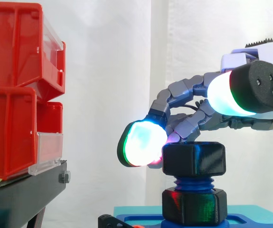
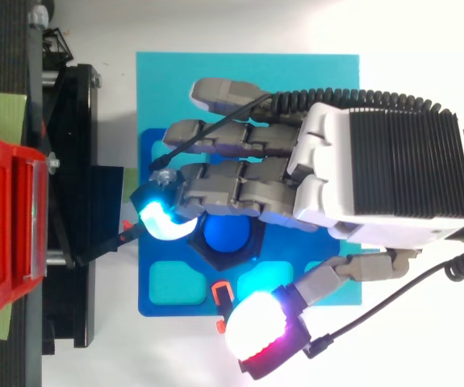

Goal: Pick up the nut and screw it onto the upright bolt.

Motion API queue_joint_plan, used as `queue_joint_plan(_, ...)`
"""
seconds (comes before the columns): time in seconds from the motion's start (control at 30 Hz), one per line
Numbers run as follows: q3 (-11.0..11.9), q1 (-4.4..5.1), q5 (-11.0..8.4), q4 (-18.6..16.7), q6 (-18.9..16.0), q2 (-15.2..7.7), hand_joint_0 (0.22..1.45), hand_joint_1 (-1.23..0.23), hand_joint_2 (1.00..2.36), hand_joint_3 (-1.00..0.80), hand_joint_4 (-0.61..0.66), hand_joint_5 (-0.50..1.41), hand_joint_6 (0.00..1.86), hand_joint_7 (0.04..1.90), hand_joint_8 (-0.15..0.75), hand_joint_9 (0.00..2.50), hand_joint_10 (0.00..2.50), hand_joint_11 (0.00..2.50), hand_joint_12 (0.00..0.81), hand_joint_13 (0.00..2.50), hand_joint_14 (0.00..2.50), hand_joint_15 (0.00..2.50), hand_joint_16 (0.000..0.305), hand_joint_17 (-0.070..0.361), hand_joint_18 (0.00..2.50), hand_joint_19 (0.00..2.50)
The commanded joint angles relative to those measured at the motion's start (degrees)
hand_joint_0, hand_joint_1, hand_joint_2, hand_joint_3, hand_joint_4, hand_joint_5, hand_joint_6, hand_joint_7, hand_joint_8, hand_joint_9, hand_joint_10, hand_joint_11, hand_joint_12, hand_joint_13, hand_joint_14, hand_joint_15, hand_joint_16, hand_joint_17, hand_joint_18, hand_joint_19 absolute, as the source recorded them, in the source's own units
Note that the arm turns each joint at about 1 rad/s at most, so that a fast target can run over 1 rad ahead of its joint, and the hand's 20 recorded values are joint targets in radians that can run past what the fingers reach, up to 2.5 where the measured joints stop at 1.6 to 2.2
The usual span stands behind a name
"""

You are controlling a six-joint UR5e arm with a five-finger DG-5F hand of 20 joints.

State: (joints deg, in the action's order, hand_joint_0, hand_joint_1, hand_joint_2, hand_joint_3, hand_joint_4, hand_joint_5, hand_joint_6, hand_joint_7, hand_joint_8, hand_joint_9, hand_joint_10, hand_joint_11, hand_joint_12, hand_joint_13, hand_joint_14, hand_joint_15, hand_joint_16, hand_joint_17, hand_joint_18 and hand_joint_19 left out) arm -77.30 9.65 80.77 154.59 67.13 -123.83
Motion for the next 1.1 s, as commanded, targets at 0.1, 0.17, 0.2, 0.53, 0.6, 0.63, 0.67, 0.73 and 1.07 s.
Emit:
queue_joint_plan(0.1, -0.05, -0.51, 0.09, 0.01, 0.02, -0.01, 0.43, -0.33, 1.0, -0.5, 0.2, -0.11, 0.5, 0.79, 0.294, 0.79, 0.0, 0.0, 0.363, 0.46, 0.0, 0.0, 0.041, 0.092, 0.09, 0.0)
queue_joint_plan(0.17, 0.04, -0.78, 0.53, 0.01, 0.02, 0.08, 0.43, -0.33, 1.0, -0.5, 0.2, -0.11, 0.5, 0.8, 0.297, 0.8, 0.0, 0.0, 0.36, 0.46, 0.0, 0.0, 0.041, 0.091, 0.1, 0.0)
queue_joint_plan(0.2, -0.05, -0.78, 0.62, 0.01, 0.02, -0.01, 0.43, -0.33, 1.0, -0.5, 0.2, -0.11, 0.5, 0.8, 0.296, 0.81, 0.0, 0.0, 0.358, 0.46, 0.0, 0.0, 0.04, 0.091, 0.1, 0.0)
queue_joint_plan(0.53, 1.1, -1.66, 2.11, 0.18, 0.37, 0.08, 0.43, -0.33, 1.0, -0.5, 0.22, -0.09, 0.5, 0.9, 0.302, 0.87, 0.0, 0.0, 0.35, 0.51, 0.0, 0.0, 0.039, 0.088, 0.16, 0.0)
queue_joint_plan(0.6, 1.36, -1.83, 2.29, 0.8, 0.72, 0.08, 0.43, -0.33, 1.0, -0.5, 0.21, -0.09, 0.5, 0.91, 0.304, 0.88, 0.0, 0.0, 0.348, 0.52, 0.0, 0.01, 0.039, 0.088, 0.17, 0.0)
queue_joint_plan(0.63, 1.45, -1.92, 2.38, 0.88, 0.72, 0.08, 0.43, -0.33, 1.0, -0.5, 0.22, -0.09, 0.5, 0.93, 0.305, 0.89, 0.0, 0.0, 0.35, 0.53, 0.0, 0.01, 0.039, 0.088, 0.18, 0.0)
queue_joint_plan(0.67, 1.45, -1.92, 2.47, 1.06, 0.72, 0.08, 0.43, -0.33, 1.0, -0.5, 0.22, -0.08, 0.5, 0.94, 0.303, 0.89, 0.0, 0.0, 0.35, 0.53, 0.0, 0.01, 0.039, 0.087, 0.19, 0.0)
queue_joint_plan(0.73, 1.45, -2.1, 2.55, 1.32, 0.72, 0.17, 0.44, -0.33, 1.0, -0.5, 0.22, -0.07, 0.5, 0.98, 0.304, 0.91, 0.0, 0.0, 0.352, 0.55, 0.0, 0.01, 0.039, 0.087, 0.22, 0.01)
queue_joint_plan(1.07, 2.5, -2.45, 2.55, 4.14, 0.81, 0.17, 0.44, -0.33, 1.0, -0.5, 0.21, -0.03, 0.5, 1.15, 0.305, 1.0, 0.0, 0.03, 0.352, 0.61, 0.0, 0.02, 0.038, 0.086, 0.3, 0.03)
